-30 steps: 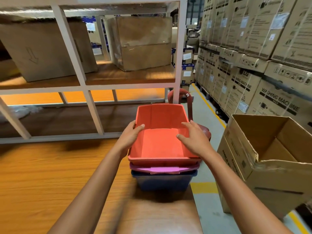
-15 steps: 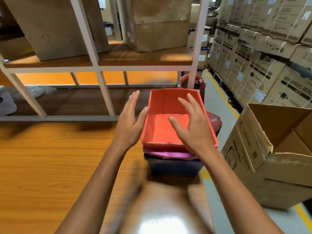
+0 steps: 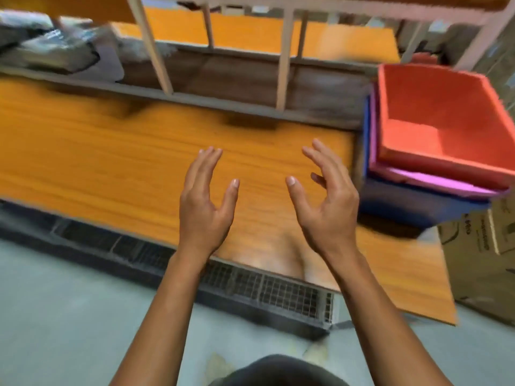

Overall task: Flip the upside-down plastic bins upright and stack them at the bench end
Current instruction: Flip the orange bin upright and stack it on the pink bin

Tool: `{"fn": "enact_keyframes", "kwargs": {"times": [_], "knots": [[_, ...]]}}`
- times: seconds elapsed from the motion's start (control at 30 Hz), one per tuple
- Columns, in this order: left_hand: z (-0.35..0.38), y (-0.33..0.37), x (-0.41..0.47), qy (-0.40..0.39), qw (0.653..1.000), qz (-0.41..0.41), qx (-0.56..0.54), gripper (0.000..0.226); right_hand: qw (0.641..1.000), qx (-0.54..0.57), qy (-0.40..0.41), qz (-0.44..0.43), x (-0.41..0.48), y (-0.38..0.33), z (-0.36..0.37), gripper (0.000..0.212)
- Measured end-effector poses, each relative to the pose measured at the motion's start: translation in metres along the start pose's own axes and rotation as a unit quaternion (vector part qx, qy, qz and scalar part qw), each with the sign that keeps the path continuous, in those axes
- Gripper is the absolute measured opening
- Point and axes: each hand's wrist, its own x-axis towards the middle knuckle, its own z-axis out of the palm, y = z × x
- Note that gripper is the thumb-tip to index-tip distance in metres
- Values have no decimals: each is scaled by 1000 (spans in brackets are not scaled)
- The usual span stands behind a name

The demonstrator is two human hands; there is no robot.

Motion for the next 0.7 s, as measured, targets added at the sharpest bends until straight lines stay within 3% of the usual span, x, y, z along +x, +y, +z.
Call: {"fn": "enact_keyframes", "kwargs": {"times": [0.4,0.7], "knots": [[-182,-151,-81,75,983,-154,71,53,969,57,-239,-22,-84,-89,223,56],[-282,-229,-84,167,952,-213,145,51,942,157,-285,-78,-73,-153,360,51]]}}
